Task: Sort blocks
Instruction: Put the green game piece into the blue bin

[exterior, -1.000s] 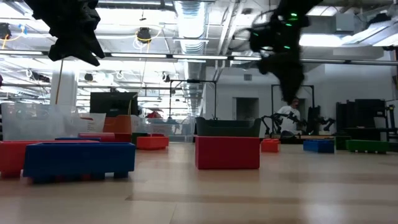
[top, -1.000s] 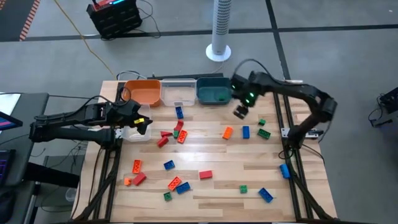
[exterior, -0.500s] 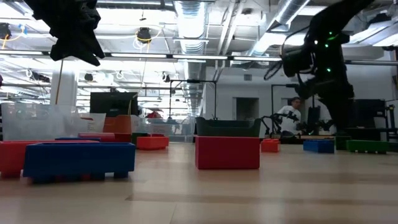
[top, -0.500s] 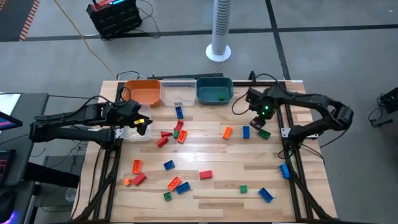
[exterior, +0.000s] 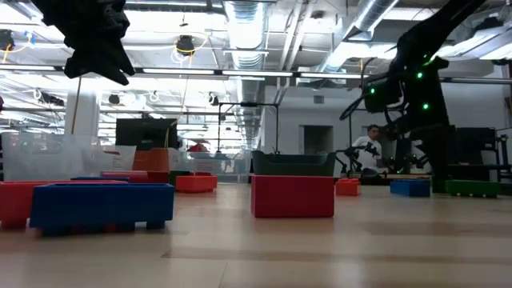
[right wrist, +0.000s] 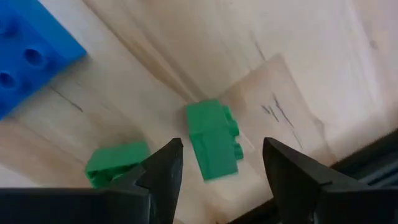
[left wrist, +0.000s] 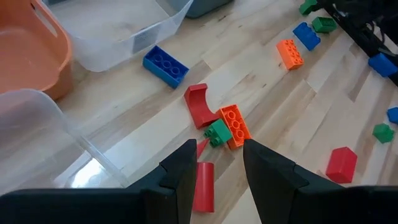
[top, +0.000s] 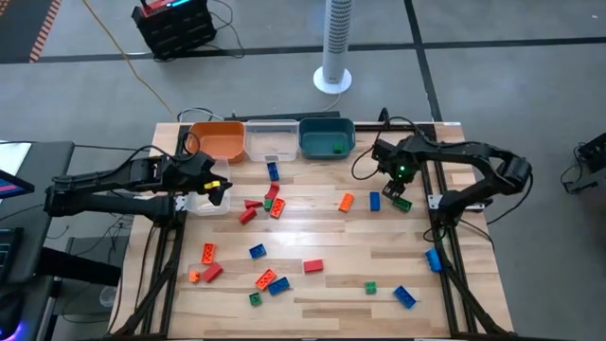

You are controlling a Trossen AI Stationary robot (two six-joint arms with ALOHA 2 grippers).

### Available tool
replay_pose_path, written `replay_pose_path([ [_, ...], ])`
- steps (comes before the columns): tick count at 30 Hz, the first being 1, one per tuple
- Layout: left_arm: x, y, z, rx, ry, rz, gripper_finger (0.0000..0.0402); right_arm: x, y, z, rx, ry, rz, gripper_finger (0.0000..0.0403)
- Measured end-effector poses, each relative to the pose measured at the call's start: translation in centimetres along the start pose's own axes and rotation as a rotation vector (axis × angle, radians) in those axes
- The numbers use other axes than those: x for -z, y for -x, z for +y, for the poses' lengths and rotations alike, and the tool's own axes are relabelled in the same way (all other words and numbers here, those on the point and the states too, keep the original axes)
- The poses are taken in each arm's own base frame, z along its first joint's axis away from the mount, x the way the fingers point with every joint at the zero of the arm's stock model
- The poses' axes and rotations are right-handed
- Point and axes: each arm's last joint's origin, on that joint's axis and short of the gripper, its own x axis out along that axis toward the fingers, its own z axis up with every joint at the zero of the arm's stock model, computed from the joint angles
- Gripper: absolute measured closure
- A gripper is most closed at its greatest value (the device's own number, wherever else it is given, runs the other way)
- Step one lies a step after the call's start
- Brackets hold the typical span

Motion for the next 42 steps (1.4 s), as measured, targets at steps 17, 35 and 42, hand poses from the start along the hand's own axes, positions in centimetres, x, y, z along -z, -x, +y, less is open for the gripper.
replay_pose_path([
  [17,0.0,0.0,0.0,-0.006,0.006,-0.005,0.0276,-1.6,0.6,0.1,-0.035,0.019,0.033,0.0341],
  [35,0.0,0.0,0.0,-0.004,0.012,-0.005,0.0276,-14.2,12.2,2.9,-0.223,0.108,-0.612,0.0330],
  [42,0.0,0.0,0.0,0.010,-0.013,0.007,0.0276,-19.8,8.4,1.7,-0.153,0.033,-0.512,0.0327],
])
